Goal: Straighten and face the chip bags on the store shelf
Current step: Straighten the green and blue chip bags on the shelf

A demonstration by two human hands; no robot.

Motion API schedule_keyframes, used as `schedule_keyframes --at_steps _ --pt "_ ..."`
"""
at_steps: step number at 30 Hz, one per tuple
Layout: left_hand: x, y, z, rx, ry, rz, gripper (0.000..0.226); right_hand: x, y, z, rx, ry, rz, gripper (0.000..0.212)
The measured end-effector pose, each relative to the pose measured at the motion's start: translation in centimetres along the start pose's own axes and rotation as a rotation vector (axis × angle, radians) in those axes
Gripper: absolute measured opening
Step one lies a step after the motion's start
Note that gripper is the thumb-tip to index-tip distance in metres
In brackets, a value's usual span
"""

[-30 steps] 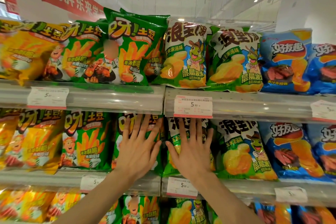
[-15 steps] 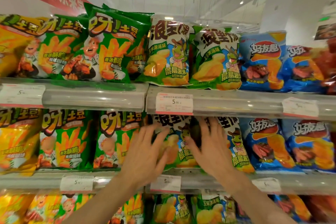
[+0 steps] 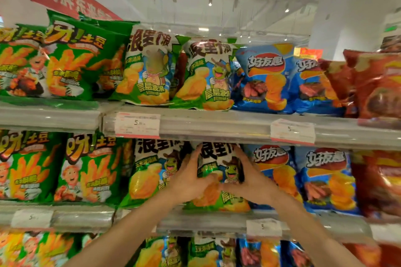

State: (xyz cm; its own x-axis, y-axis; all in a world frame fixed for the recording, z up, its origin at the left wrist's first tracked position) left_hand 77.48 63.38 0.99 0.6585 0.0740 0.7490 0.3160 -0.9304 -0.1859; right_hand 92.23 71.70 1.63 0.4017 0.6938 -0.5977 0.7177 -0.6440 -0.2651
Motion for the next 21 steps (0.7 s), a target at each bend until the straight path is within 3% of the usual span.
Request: schedule_keyframes --at_steps 4,8,14,21 --pt "0.1 -0.8 0.5 -0.039 0.162 -0.045 0.115 -0.4 0.1 0.0 -0.021 -0.196 -0.073 0.115" --pt "1.1 0.4 0.5 -0.051 0.12 0.077 0.111 0.2 1.6 -1.1 0.034 -0.182 -0.101 0.124" --pt "1.8 0.9 -0.6 -0.029 0.041 0.176 0.111 -0.6 1.9 -2.3 0.07 -0.208 -0.143 0.113" --pt "2.2 0.6 -1.2 -0.031 0.093 0.205 0.115 -0.9 2.0 -1.9 0.068 -0.189 -0.165 0.114"
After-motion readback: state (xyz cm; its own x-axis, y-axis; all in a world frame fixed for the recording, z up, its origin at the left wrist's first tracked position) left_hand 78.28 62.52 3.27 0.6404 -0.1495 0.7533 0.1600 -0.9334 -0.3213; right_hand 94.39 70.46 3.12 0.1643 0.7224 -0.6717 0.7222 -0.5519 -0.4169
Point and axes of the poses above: each hand's wrist, its own y-axis away from the middle knuckle, its own z-axis out of the palm, x = y × z, the point moved 9 cm from there along -y, towards the middle knuckle, and after that the axes turned 3 degrees about -z, right-handed, at the moved point
